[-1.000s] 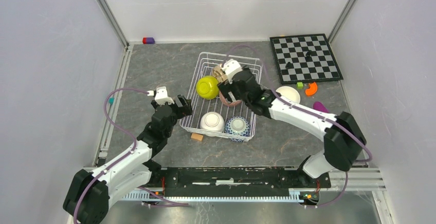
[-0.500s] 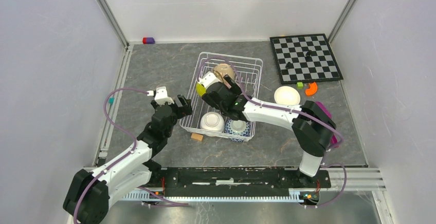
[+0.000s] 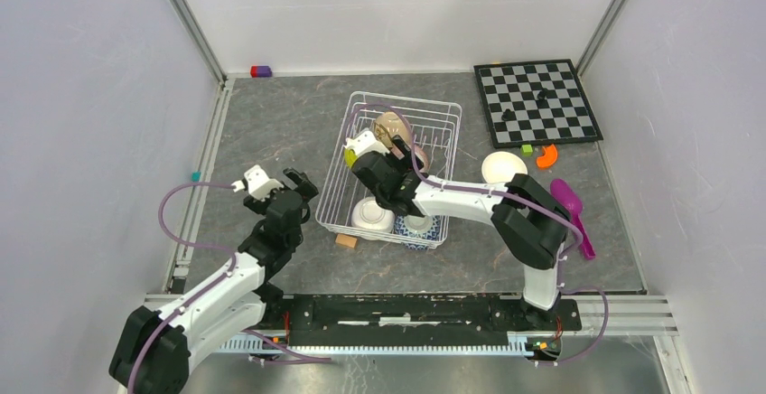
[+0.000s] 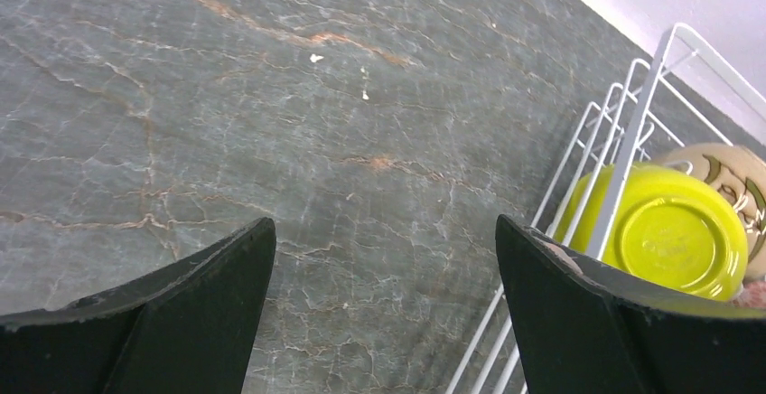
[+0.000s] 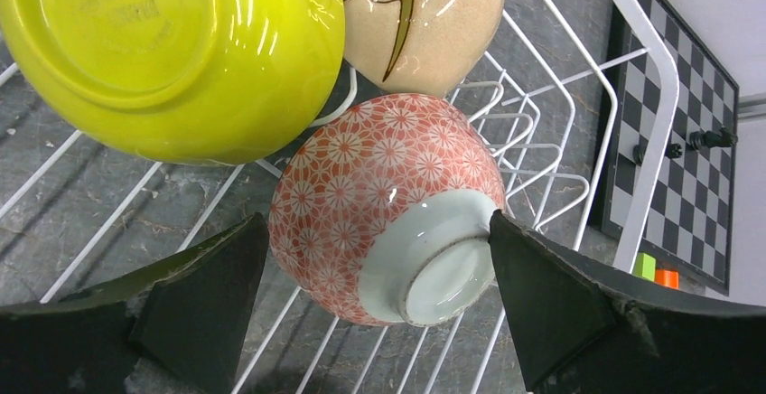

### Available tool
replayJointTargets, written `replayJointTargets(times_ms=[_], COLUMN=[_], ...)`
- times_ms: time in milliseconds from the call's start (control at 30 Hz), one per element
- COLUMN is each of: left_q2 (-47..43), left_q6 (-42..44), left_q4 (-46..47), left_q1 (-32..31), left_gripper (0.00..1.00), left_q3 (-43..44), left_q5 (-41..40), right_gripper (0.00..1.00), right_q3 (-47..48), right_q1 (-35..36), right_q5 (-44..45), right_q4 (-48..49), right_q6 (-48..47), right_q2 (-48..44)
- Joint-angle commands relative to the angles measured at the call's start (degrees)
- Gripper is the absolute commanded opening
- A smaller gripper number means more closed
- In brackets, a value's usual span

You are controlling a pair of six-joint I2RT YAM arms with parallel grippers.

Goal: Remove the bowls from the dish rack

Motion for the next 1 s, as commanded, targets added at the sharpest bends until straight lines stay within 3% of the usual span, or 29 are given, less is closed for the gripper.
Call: replayJointTargets(times_ms=[0,367,567,967], left_q2=[-2.24,-2.33,-2.12,-2.61], left_q6=[-6.06,-4.21,-3.73,-3.67], left_q4=[-0.42,-0.22,0.33,0.33], left_q1=[0.23,0.27,0.27,0.26], left_gripper=[0.96,0.96,0.96,0.97], left_q3=[-1.30,-1.04,-0.87,-1.05], left_q5=[-6.78,-6.08,-5.08,-5.02], right_gripper=[0.98,0.98,0.98,0.98], right_q3=[1.93,4.82,3.68,7.64], right_q1=[0.45,1.78,2.12,3.29], right_q5=[1.06,11.93,9.00,13.08], right_q4=[2.00,-0.80,1.09,-1.13], right_q6=[2.73,5.03,3.90,6.40], right_q2=[2.29,5.66,3.80,7.74])
